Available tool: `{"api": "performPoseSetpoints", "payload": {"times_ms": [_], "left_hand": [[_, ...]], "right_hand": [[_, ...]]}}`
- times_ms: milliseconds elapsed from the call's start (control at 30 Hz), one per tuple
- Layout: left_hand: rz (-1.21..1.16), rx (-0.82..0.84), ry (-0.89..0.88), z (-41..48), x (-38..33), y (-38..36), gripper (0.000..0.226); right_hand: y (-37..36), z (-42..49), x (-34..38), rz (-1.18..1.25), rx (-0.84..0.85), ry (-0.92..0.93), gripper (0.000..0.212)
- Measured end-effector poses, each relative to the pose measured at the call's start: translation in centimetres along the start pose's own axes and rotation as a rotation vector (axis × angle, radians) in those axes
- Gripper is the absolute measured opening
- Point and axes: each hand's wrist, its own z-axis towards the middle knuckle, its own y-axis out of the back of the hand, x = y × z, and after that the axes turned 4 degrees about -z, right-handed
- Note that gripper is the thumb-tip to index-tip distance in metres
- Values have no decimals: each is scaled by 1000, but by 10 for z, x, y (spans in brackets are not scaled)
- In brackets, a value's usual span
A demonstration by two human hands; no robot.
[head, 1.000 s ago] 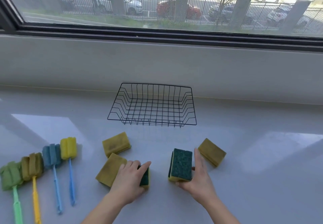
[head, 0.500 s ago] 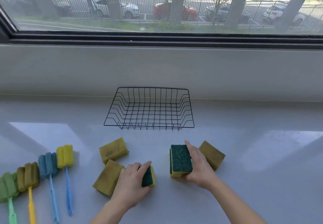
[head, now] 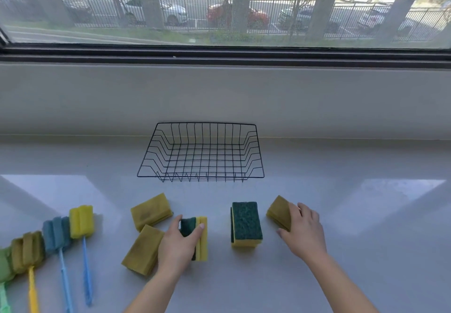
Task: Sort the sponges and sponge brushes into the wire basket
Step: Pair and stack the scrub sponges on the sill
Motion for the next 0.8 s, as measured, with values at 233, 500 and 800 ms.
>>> {"api": "performPoseSetpoints", "payload": {"times_ms": [233, 500, 800], "left_hand": [[19, -6, 37, 4, 6, -1, 59], [-30, -30, 13, 4, 15, -1, 49], [291, 9, 12, -8, 14, -2, 68]], "right_hand": [[-3, 10, -13, 200, -59, -148, 53], [44, -13, 2, 1137, -92, -217, 27], [67, -61, 85, 1367, 162, 83, 23]]}}
